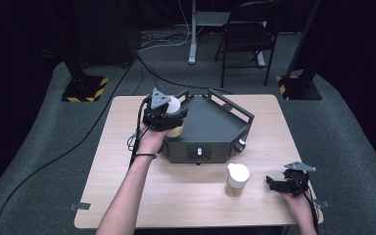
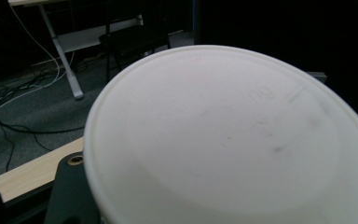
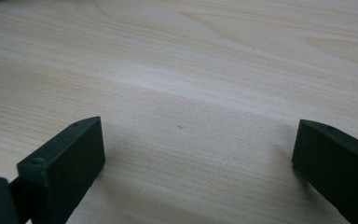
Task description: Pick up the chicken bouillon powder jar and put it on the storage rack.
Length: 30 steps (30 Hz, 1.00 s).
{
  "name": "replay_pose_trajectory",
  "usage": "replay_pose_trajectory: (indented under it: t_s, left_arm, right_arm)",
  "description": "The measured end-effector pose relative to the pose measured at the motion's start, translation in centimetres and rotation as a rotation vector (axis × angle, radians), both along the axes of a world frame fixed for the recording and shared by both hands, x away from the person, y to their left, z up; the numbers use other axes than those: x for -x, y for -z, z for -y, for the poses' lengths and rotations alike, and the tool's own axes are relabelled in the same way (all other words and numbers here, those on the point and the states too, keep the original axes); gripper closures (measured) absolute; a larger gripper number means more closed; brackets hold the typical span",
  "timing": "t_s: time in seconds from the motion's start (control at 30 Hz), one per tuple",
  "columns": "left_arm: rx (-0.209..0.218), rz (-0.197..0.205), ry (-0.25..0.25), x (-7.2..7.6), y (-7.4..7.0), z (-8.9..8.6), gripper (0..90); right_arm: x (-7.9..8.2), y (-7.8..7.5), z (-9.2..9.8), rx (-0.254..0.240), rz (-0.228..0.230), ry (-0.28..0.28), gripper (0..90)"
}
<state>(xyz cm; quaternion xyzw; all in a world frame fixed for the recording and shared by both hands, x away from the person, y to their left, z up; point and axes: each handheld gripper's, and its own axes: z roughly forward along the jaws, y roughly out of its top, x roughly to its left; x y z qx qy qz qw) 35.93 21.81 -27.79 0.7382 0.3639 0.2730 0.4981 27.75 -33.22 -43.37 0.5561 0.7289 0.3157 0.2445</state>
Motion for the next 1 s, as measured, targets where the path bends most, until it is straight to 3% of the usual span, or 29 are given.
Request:
replay_pose_trajectory:
  t_s: [0.13, 0.5, 0.87, 1.0]
  left_arm:
    - [-0.008, -0.022, -0.023, -1.3, 0.4, 1.2, 35.2]
    - [-0.02, -0.074, -0.039, -3.4, 1.4, 2.4, 35.2]
    - [-0.001, -0.116, -0.034, -4.2, 1.5, 1.9, 34.8]
    - [0.021, -0.128, -0.03, -4.0, 1.2, 1.6, 24.0]
  right_arm:
    - [0.0, 0.0, 0.0, 0.0, 0.001, -0.002, 1.2]
    - [0.0, 0.0, 0.0, 0.0, 0.001, -0.003, 1.2]
    - [0.0, 0.0, 0.0, -0.001, 0.0, -0.003, 1.2]
    - [0.0, 0.0, 0.0, 0.0, 0.0, -0.004, 1.2]
